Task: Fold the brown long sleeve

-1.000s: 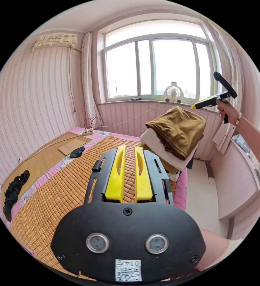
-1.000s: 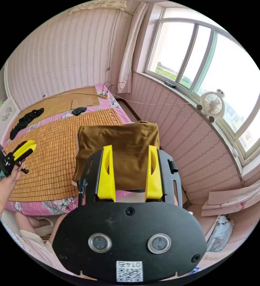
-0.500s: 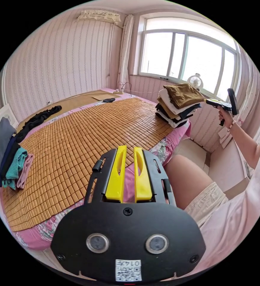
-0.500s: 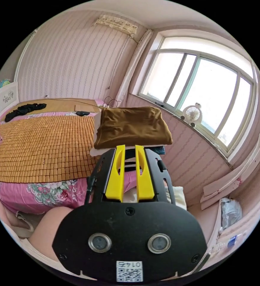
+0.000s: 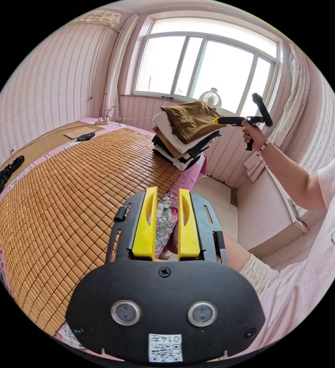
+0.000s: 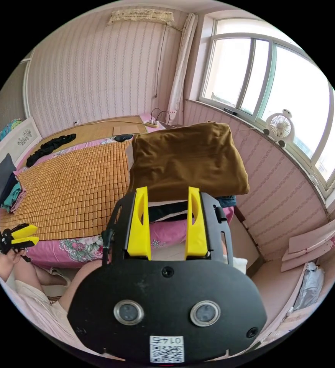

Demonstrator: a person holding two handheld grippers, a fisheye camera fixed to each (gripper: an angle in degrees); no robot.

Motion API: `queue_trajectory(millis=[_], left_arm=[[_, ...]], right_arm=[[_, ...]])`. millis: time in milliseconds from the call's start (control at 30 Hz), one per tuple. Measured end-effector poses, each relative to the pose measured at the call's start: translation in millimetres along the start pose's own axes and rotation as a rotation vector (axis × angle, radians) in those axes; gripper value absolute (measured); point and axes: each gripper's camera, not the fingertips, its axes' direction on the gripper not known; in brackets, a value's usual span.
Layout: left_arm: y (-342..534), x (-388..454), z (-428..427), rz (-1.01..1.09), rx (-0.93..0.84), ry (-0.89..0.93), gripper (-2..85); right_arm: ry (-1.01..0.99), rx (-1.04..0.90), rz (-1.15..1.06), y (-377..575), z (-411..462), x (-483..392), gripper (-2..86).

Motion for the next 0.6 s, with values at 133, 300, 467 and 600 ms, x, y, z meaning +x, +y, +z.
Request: queue_trajectory(millis=[133,300,467,600], left_arm=[[10,4,-26,-0.001,0.055,0.006,8.5],[64,-14,-90,-0.088,0.061,-0.066,8.6],[141,-41,-193,-0.189,0.088,-0.266,8.9],[190,-60,-259,-0.286,0.131,-0.358,9.0]], right_arm=[[-0.182,-0.001,-0.050,48,3,-54,13.9],[-0.428,-0.103,-0.181,123,27,-172,14.0],[-0.527,-0.125,-0.460,178,29,-306,14.0],[-0.559,-0.084,-0.642,195,19,-389,14.0]])
